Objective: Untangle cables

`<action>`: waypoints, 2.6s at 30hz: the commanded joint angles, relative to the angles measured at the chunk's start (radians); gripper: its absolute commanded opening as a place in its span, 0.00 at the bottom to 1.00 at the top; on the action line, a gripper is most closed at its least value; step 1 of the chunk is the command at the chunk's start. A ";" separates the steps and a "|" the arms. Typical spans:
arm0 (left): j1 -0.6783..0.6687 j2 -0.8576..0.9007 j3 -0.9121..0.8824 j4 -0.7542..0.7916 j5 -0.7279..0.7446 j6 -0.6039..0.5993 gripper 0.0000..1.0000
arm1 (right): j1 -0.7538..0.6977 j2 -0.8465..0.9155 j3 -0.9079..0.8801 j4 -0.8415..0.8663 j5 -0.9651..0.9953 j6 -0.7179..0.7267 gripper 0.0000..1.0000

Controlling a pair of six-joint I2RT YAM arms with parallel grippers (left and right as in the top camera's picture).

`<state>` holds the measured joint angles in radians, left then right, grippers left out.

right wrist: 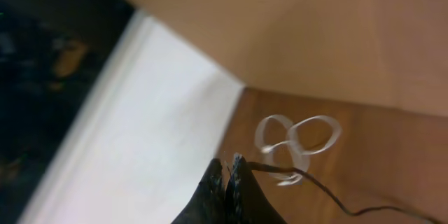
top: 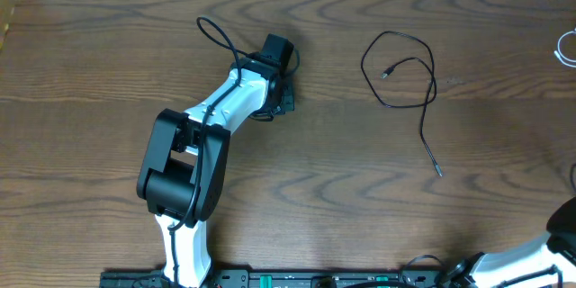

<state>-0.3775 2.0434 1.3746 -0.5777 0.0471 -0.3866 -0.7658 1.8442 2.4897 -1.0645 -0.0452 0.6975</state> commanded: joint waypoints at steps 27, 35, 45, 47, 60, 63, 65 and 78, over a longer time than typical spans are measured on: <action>0.000 -0.021 -0.010 0.010 0.006 0.012 0.14 | -0.039 0.514 0.001 -0.144 0.296 -0.139 0.94; 0.000 -0.021 -0.010 0.010 0.006 0.012 0.14 | -0.032 0.431 0.002 -0.151 -0.103 -0.373 0.89; 0.000 -0.021 -0.010 0.010 0.006 0.012 0.14 | 0.030 0.300 0.002 -0.175 -0.500 -0.659 0.85; 0.000 -0.021 -0.010 0.010 0.006 0.012 0.14 | 0.050 0.291 0.002 -0.201 -0.519 -0.669 0.85; 0.000 -0.021 -0.010 0.010 0.006 0.012 0.14 | 0.317 0.296 -0.135 -0.256 -0.426 -0.805 0.84; 0.000 -0.021 -0.010 0.010 0.006 0.012 0.14 | 0.382 0.296 -0.216 -0.209 -0.340 -0.825 0.83; 0.000 -0.021 -0.010 0.010 0.006 0.012 0.14 | 0.420 0.296 -0.273 -0.172 -0.306 -0.851 0.83; 0.000 -0.021 -0.014 0.011 0.005 0.013 0.15 | 0.603 0.296 -0.637 0.056 -0.237 -0.974 0.80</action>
<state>-0.3779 2.0434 1.3731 -0.5682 0.0509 -0.3866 -0.1802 2.1368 1.8980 -1.0183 -0.3023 -0.2470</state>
